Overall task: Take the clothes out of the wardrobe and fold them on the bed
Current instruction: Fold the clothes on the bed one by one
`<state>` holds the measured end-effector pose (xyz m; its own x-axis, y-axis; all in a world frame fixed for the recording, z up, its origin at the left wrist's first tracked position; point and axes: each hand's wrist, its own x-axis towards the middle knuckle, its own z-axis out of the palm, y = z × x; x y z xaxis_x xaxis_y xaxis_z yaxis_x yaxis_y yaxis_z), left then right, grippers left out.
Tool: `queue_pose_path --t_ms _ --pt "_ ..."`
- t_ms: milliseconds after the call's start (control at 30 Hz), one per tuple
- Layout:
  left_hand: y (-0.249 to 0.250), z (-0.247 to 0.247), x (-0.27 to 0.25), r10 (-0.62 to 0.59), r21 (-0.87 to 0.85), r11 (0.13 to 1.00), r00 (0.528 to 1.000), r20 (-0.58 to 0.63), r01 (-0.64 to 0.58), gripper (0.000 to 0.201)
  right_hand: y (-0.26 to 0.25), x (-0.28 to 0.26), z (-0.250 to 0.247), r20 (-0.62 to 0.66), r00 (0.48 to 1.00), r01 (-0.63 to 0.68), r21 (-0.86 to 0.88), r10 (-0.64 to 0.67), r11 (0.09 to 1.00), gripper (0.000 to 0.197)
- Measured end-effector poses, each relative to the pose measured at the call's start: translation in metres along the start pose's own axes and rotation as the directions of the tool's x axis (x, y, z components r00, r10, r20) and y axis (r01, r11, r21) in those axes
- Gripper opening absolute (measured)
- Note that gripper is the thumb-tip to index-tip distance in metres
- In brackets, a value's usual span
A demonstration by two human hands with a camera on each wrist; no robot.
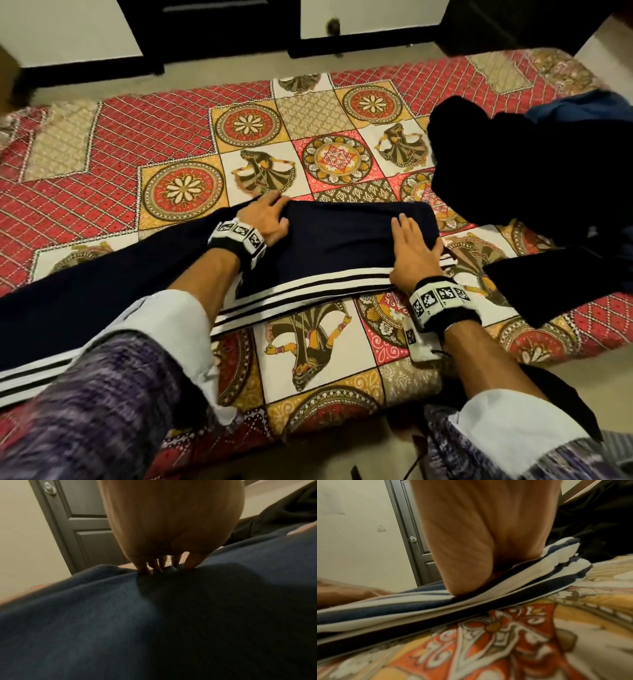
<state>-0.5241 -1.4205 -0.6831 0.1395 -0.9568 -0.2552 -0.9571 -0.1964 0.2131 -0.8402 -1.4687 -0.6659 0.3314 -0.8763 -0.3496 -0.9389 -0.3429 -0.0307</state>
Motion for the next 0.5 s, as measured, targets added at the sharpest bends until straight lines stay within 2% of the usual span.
queue_pose_path --t_ms 67,100,167,233,267,300,367,433,500 --pt "-0.01 -0.005 0.001 -0.027 -0.019 0.999 0.999 0.018 0.027 0.075 -0.001 -0.001 -0.003 0.014 1.0 0.024 0.021 -0.024 0.999 0.106" --pt "-0.016 -0.005 0.0 -0.051 -0.028 0.998 0.999 0.006 0.051 0.072 0.0 -0.003 -0.009 0.004 0.999 0.04 0.063 -0.04 0.997 0.106" --pt "-0.021 -0.005 -0.01 -0.058 0.037 0.997 0.994 -0.095 0.062 0.063 0.0 -0.005 -0.023 -0.093 0.993 0.089 0.168 -0.074 0.982 0.106" --pt "-0.022 -0.003 -0.027 0.022 0.118 0.993 0.979 -0.202 0.002 0.064 -0.002 -0.003 -0.027 -0.138 0.985 0.123 0.185 -0.098 0.975 0.109" --pt "-0.022 -0.001 -0.036 0.096 0.137 0.988 0.968 -0.234 -0.064 0.065 -0.003 -0.003 -0.025 -0.098 0.99 0.111 0.148 -0.097 0.983 0.11" --pt "-0.022 0.001 -0.047 0.177 0.15 0.978 0.958 -0.225 -0.145 0.066 -0.004 -0.003 -0.02 -0.034 0.996 0.084 0.081 -0.081 0.993 0.109" --pt "-0.033 0.01 -0.069 0.264 0.187 0.952 0.959 -0.103 -0.242 0.072 -0.004 -0.002 -0.009 0.044 0.999 0.03 -0.021 -0.029 0.999 0.106" --pt "-0.059 0.013 -0.09 0.189 0.205 0.961 0.982 0.008 -0.187 0.083 -0.005 -0.001 -0.012 0.046 0.999 -0.003 0.001 0.003 1.0 0.104" --pt "-0.093 0.006 -0.113 0.069 0.17 0.983 0.998 -0.014 -0.066 0.087 -0.015 -0.006 -0.024 -0.005 1.0 0.017 0.03 -0.017 0.999 0.103"
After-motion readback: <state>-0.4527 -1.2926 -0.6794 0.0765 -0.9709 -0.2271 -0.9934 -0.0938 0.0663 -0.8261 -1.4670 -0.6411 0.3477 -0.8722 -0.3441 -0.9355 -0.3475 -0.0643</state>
